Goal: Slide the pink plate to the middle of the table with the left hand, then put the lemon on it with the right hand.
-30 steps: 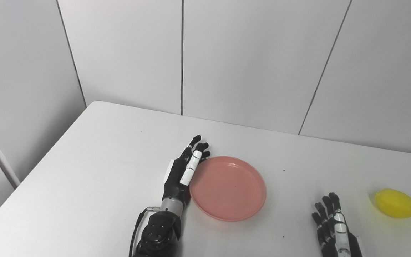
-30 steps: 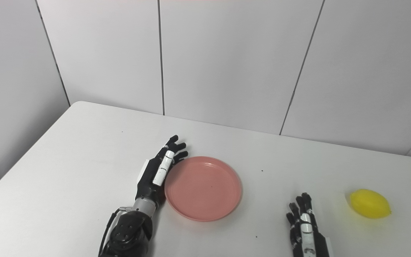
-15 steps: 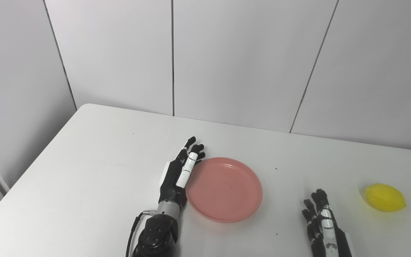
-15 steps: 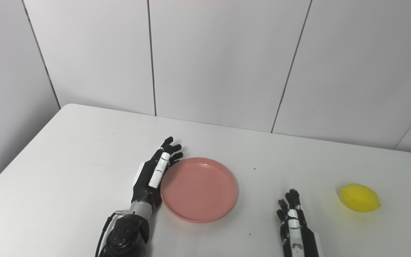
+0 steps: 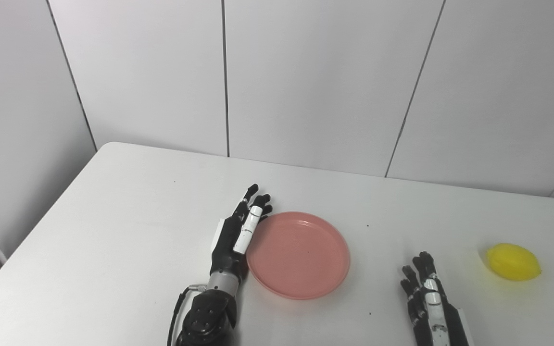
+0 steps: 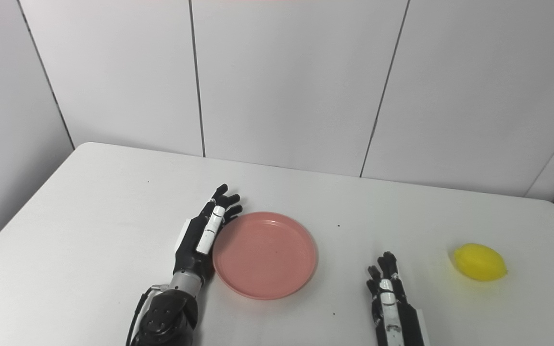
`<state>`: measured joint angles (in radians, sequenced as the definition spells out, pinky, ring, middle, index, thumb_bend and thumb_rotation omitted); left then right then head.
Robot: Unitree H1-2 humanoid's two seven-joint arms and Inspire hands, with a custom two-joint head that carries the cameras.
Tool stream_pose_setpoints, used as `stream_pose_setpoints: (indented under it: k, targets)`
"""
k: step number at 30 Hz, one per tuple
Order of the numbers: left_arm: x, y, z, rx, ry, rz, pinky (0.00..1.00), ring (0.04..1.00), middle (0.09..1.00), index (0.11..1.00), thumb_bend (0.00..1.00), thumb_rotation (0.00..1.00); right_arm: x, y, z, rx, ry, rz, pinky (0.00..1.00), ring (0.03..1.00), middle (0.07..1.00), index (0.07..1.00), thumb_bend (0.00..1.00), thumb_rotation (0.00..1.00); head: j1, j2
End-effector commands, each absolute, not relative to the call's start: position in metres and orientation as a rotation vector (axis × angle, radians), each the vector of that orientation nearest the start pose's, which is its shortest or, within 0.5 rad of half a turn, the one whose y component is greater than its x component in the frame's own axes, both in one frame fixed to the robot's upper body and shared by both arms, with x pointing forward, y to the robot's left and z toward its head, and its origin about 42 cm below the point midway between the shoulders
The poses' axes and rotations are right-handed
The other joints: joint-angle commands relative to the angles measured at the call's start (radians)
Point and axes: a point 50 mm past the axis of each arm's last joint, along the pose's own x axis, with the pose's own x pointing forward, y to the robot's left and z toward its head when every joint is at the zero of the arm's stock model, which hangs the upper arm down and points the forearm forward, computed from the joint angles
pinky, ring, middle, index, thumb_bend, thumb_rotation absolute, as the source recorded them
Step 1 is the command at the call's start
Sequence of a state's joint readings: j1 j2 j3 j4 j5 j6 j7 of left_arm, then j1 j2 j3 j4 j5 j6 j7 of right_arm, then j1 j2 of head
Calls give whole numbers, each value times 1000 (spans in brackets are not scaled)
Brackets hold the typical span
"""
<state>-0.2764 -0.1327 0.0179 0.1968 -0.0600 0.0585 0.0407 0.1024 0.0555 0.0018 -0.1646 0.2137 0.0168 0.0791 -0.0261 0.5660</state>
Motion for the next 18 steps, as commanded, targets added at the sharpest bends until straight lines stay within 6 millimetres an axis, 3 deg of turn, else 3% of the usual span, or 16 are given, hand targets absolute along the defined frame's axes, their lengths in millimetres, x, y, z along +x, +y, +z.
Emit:
stream_pose_setpoints:
  k: [1,10,18]
  targets:
    - [360,136,104,-204,108,-34,844,828,850,902,681,772,249,-193,112,279,-29,50,1000,958,981,971,746,788,-19,5]
    - [360,144,101,-218,115,-29,872,843,869,911,727,760,250,-188,112,288,-27,47,1000,962,979,960,755,759,-75,26]
    - [359,140,105,-222,110,-50,857,840,862,907,701,770,252,-184,114,301,-18,39,1000,960,976,957,753,749,-100,35]
